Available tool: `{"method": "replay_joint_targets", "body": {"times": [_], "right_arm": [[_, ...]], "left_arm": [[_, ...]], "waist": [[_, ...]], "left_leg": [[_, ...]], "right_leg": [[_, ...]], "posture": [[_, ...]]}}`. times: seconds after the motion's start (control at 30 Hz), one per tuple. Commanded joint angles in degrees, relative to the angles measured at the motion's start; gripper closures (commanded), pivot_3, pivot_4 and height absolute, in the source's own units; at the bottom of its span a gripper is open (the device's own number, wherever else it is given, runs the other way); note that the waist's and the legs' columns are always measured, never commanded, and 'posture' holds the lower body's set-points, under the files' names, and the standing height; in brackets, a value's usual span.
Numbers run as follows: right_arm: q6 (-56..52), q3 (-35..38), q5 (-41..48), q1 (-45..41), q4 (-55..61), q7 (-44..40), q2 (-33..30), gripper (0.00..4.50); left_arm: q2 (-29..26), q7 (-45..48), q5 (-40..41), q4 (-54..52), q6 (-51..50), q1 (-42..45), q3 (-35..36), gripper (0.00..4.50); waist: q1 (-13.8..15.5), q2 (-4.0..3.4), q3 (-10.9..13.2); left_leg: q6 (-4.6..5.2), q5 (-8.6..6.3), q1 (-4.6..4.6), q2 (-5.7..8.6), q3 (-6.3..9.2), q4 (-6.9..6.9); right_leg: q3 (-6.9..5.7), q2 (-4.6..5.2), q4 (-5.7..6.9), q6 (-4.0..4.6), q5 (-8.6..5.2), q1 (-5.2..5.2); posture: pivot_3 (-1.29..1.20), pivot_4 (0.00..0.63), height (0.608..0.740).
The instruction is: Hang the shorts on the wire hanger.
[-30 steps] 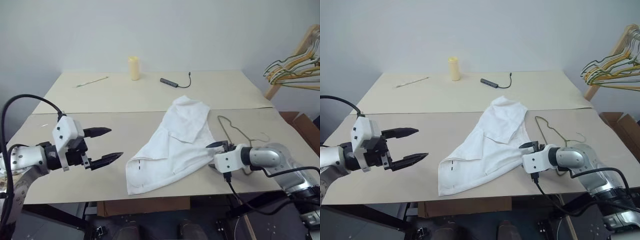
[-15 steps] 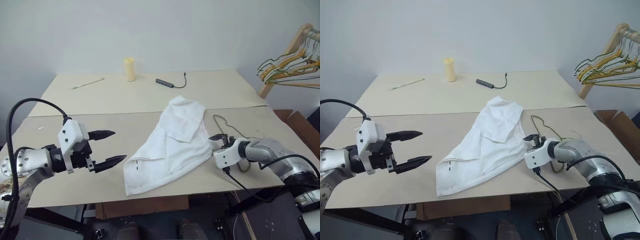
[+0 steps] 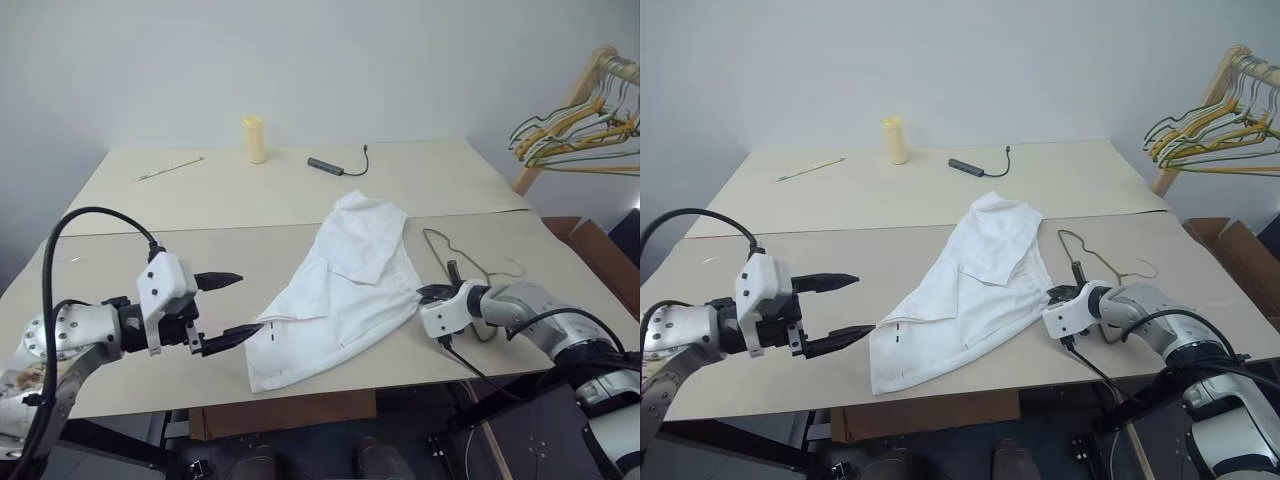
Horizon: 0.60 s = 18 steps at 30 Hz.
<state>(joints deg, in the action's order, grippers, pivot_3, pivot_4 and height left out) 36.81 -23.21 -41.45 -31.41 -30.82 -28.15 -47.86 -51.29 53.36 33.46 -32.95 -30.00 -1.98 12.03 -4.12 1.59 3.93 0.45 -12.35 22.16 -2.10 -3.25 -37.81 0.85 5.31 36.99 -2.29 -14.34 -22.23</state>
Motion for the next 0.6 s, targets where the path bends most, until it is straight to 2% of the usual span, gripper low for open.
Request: {"method": "replay_joint_targets", "body": {"times": [0.03,0.27,0.4,0.6], "right_arm": [[-1.21,1.55,3.8,0.04,3.5,-2.68,0.01,4.45],[-6.17,3.21,8.77,2.6,10.49,-8.02,0.09,4.45],[-7.35,3.55,9.66,3.42,12.55,-9.06,-0.06,4.45],[-8.74,4.33,10.82,4.78,15.21,-10.0,-0.88,4.45]], "left_arm": [[-1.01,0.62,-4.62,-0.81,3.26,0.76,-3.69,0.0],[-2.05,3.98,-13.6,2.35,8.46,2.27,-13.85,0.0],[-2.17,3.22,-21.85,5.44,10.72,4.5,-20.42,0.0],[-4.21,4.87,-29.47,9.92,15.45,5.67,-24.17,0.0]], "waist": [[0.0,0.0,0.0],[0.09,0.0,0.0],[0.06,0.0,0.0],[-0.06,-0.01,0.0]], "left_leg": [[0.0,0.0,0.0,0.0,0.0,0.0],[0.02,-0.01,0.03,0.0,-0.02,0.02],[0.02,-0.01,0.03,-0.01,-0.05,0.02],[0.06,-0.05,0.11,-0.02,-0.09,0.02]], "right_leg": [[0.0,0.0,0.0,0.0,0.0,0.0],[0.0,0.01,-0.01,0.0,0.0,-0.02],[0.0,0.0,-0.01,-0.01,0.0,-0.03],[0.01,0.0,-0.02,-0.01,-0.01,-0.12]], "posture": [[-0.06,0.038,0.74],[-0.07,0.029,0.74],[-0.08,0.027,0.74],[-0.1,0.019,0.74]]}}
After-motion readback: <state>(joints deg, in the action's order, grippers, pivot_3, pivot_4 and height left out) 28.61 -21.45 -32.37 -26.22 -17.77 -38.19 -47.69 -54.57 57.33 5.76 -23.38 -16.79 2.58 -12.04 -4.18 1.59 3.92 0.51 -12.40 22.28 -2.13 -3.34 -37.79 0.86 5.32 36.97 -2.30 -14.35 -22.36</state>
